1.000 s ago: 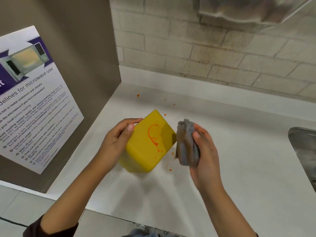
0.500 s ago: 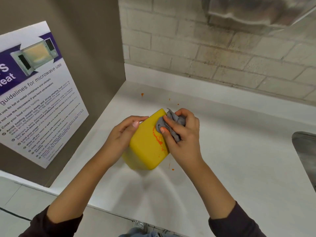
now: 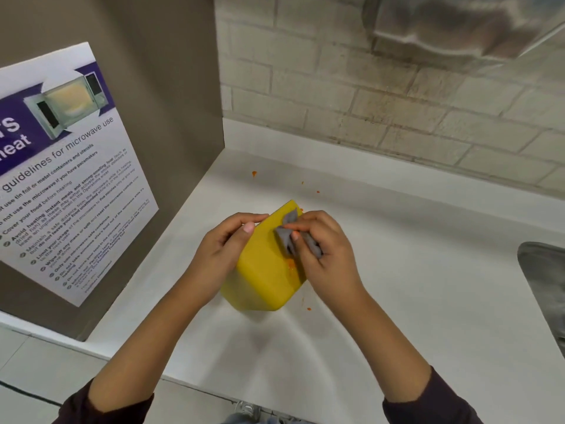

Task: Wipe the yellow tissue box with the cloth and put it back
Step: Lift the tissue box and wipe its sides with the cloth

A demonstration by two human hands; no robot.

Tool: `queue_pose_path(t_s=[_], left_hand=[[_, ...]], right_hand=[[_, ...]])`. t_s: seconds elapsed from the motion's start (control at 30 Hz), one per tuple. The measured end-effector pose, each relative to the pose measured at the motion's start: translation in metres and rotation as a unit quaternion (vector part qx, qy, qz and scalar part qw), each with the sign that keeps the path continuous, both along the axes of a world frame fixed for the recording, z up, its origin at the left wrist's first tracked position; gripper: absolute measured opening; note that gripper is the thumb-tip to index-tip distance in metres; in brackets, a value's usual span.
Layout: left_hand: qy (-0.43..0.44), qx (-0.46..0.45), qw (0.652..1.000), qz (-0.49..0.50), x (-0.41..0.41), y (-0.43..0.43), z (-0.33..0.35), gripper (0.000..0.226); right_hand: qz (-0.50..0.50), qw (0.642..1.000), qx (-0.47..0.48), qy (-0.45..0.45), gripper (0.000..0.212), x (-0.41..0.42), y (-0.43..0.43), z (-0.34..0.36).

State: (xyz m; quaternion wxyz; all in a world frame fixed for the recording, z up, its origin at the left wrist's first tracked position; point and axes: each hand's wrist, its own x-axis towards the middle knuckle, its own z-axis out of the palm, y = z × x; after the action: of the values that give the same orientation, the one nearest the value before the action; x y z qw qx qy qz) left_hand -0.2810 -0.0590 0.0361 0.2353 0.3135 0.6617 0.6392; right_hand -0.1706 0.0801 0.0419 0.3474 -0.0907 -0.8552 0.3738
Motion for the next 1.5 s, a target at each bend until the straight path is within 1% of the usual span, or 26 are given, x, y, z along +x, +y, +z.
queue_pose_path(t_s=[0.1, 0.13, 0.2, 0.3, 0.4, 0.47, 0.53, 0.6, 0.63, 0.7, 0.8, 0.9, 0.97, 1.03, 1.17, 1.23, 1.27, 1.33, 1.43, 1.5], left_hand=[[0.003, -0.019, 1.0, 0.0, -0.002, 0.0, -0.001, 0.028], [0.004, -0.02, 1.0, 0.001, -0.001, 0.001, -0.002, 0.028], [0.006, -0.016, 1.0, 0.006, -0.001, 0.002, -0.002, 0.027], [0.009, 0.006, 1.0, 0.019, 0.0, 0.003, 0.0, 0.027], [0.015, 0.012, 0.999, 0.027, -0.002, 0.003, 0.001, 0.028], [0.013, 0.008, 1.0, 0.024, -0.002, 0.003, 0.001, 0.029], [0.01, -0.007, 1.0, 0.021, -0.002, 0.002, 0.001, 0.03], [0.005, -0.023, 0.999, 0.024, -0.001, 0.002, 0.001, 0.029], [0.002, -0.028, 0.999, 0.028, -0.001, 0.002, 0.001, 0.029], [-0.001, -0.035, 0.999, 0.035, 0.0, 0.003, 0.002, 0.03], [0.015, -0.022, 0.999, 0.038, 0.002, 0.004, 0.004, 0.031], [0.031, -0.018, 0.998, 0.043, 0.001, 0.005, 0.006, 0.033], [0.021, -0.021, 0.999, 0.04, 0.001, 0.004, 0.005, 0.034], [0.008, -0.029, 0.999, 0.038, 0.002, 0.003, 0.003, 0.034], [0.01, -0.042, 0.999, 0.019, 0.007, 0.004, 0.001, 0.033], [0.014, -0.04, 0.999, 0.02, 0.01, 0.004, 0.0, 0.033], [0.014, -0.04, 0.999, 0.025, 0.01, 0.005, -0.001, 0.034], [0.013, -0.038, 0.999, 0.033, 0.009, 0.005, 0.0, 0.034], [0.02, -0.015, 0.999, 0.034, 0.007, 0.005, 0.002, 0.035], [0.032, -0.01, 0.999, 0.03, 0.007, 0.004, 0.003, 0.036]], right_hand=[[-0.065, 0.99, -0.121, -0.011, 0.01, -0.007, 0.009, 0.008], [-0.079, 0.987, -0.139, -0.01, 0.01, -0.011, 0.008, 0.01], [-0.072, 0.993, -0.098, 0.007, 0.009, -0.016, 0.0, 0.012], [-0.014, 1.0, -0.022, 0.012, 0.004, -0.012, -0.022, 0.002], [0.032, 0.998, 0.045, 0.006, 0.01, 0.005, -0.031, -0.013], [0.034, 0.997, 0.074, 0.009, 0.013, 0.016, -0.02, -0.018], [-0.012, 0.998, 0.066, -0.009, 0.015, 0.016, -0.007, -0.016], [-0.069, 0.997, 0.018, -0.032, 0.013, 0.007, 0.0, -0.008], [-0.088, 0.995, 0.0, -0.037, 0.011, 0.001, -0.001, -0.004], [-0.101, 0.994, 0.002, -0.042, 0.009, -0.008, -0.009, 0.0], [-0.058, 0.996, 0.05, -0.038, 0.01, -0.009, -0.032, -0.002], [0.046, 0.994, 0.098, -0.013, 0.004, 0.009, -0.042, -0.009], [0.086, 0.989, 0.12, -0.009, 0.004, 0.022, -0.03, -0.013], [0.057, 0.994, 0.097, -0.007, 0.004, 0.027, -0.01, -0.015], [-0.078, 0.997, -0.005, -0.018, 0.007, 0.005, 0.012, -0.003], [-0.103, 0.994, -0.012, -0.022, 0.007, -0.007, 0.006, 0.002], [-0.101, 0.995, 0.01, -0.026, 0.007, -0.011, 0.0, 0.004], [-0.065, 0.996, 0.06, -0.023, 0.009, -0.014, -0.018, 0.006], [0.022, 0.994, 0.104, -0.002, 0.01, -0.005, -0.039, 0.002], [0.079, 0.988, 0.131, -0.015, 0.009, 0.01, -0.04, -0.007]])
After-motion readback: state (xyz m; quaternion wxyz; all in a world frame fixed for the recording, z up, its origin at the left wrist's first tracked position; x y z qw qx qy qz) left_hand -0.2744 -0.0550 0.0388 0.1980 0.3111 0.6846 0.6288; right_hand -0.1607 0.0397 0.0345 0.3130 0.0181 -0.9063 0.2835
